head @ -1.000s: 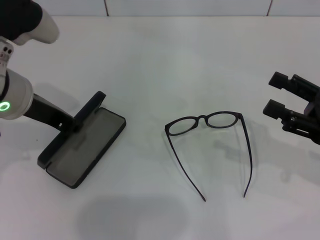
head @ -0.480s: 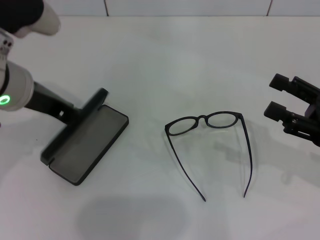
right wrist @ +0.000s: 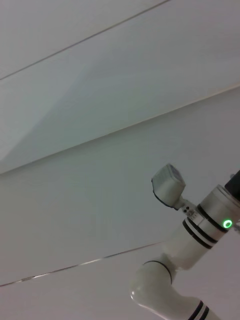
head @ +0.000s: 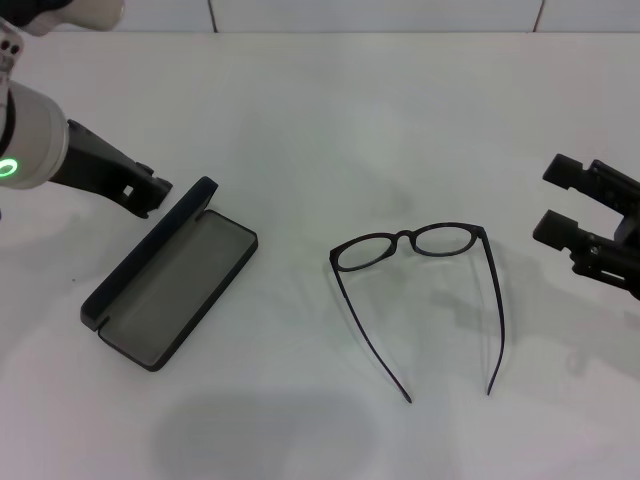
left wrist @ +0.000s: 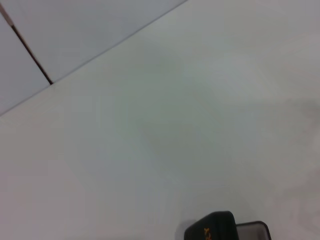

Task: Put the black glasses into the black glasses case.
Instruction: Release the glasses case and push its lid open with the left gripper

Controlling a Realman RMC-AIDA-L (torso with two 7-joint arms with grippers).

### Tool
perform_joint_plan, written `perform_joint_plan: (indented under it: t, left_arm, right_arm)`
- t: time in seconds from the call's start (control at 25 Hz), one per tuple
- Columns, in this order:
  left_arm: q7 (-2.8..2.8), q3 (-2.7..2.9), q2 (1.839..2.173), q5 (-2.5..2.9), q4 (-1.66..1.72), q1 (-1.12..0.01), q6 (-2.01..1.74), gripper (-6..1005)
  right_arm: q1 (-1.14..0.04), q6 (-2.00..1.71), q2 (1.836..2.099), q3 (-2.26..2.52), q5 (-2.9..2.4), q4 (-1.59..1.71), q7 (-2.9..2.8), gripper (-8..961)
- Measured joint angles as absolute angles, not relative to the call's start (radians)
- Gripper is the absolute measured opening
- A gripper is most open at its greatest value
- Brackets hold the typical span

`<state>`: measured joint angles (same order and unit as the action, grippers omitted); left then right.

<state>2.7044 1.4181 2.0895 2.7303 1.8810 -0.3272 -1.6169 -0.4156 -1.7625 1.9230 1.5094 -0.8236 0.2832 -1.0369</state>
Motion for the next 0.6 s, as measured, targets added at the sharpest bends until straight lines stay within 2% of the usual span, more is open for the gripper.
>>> perform_joint_plan:
  t: [0.08,0.28,0.6]
  left_arm:
    - [2.704,1.421,2.091,2.726,1.895,-0.323,-1.632,140]
    - [2.708,1.422,2.091,2.721,1.923,-0.324,-1.675,317]
    - [2.711,1.423,2.093,2.725,1.801,-0.343,-1.676,524]
  right_arm:
    - [-0.411,-1.763,1.923,1.509,-0.822,0.286,-1.037,810]
    - [-0.419,-1.762,1.924,1.509,-0.823,0.286,-1.032,809]
    - [-0.425,-1.755,1.929,1.509,-0.824,0.286,-1.031,809]
